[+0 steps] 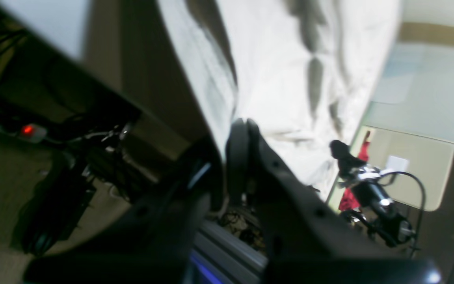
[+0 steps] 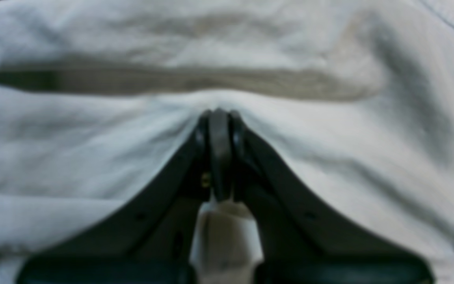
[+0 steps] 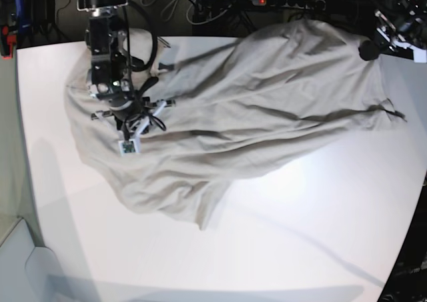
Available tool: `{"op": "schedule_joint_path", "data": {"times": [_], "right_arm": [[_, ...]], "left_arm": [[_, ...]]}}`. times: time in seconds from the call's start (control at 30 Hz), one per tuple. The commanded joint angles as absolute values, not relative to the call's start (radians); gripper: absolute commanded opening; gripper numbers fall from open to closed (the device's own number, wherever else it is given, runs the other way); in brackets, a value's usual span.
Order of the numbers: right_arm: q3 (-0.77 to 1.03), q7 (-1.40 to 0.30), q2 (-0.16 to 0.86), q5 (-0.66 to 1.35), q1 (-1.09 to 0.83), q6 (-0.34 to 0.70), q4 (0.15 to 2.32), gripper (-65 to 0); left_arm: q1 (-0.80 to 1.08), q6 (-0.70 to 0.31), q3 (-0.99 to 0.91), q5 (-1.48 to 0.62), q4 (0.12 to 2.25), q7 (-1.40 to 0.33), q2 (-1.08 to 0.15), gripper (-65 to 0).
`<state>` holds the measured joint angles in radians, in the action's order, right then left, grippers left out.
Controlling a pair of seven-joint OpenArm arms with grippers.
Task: Layout the t-shirt on the table in an organized manner, then fold the t-shirt properly
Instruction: 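Release the shirt with the left gripper and raise it away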
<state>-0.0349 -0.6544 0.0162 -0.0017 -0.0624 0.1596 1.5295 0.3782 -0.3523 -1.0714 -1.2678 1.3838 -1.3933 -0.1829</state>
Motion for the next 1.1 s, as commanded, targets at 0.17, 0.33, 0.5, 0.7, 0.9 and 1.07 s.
{"op": "schedule_joint_path", "data": {"times": [0.17,0.33,0.5,0.7,0.9,1.07], "right_arm": [[-0.038,-0.638,0.013,0.002,-0.039,0.156,1.544,-65.0],[-0.041,-0.638,0.013,0.002,-0.044,0.156,1.544,-65.0],[-0.041,-0.638,0.016,0.002,-0.047,0.156,1.544,-65.0],[-0.041,-0.638,0.019,0.002,-0.048,0.156,1.544,-65.0],[-0.039,-0.638,0.019,0.002,-0.050,0.156,1.544,-65.0],[-0.039,-0.638,0.021,0.002,-0.050,0.156,1.544,-65.0]], "left_arm": [[0.394,-0.346,-1.055,-1.330,1.402,-1.396,-0.203,-64.8],[0.406,-0.346,-0.978,-1.336,1.403,-1.396,-0.225,-64.5],[0.423,-0.346,-0.924,-1.330,1.452,-1.396,-0.225,-64.4],[0.450,-0.346,-0.901,-1.328,1.546,-1.396,-0.242,-53.7],[0.469,-0.346,-0.908,-1.328,1.550,-1.396,-0.280,-19.2],[0.469,-0.346,-0.912,-1.326,1.547,-1.396,-0.318,-5.0]]}}
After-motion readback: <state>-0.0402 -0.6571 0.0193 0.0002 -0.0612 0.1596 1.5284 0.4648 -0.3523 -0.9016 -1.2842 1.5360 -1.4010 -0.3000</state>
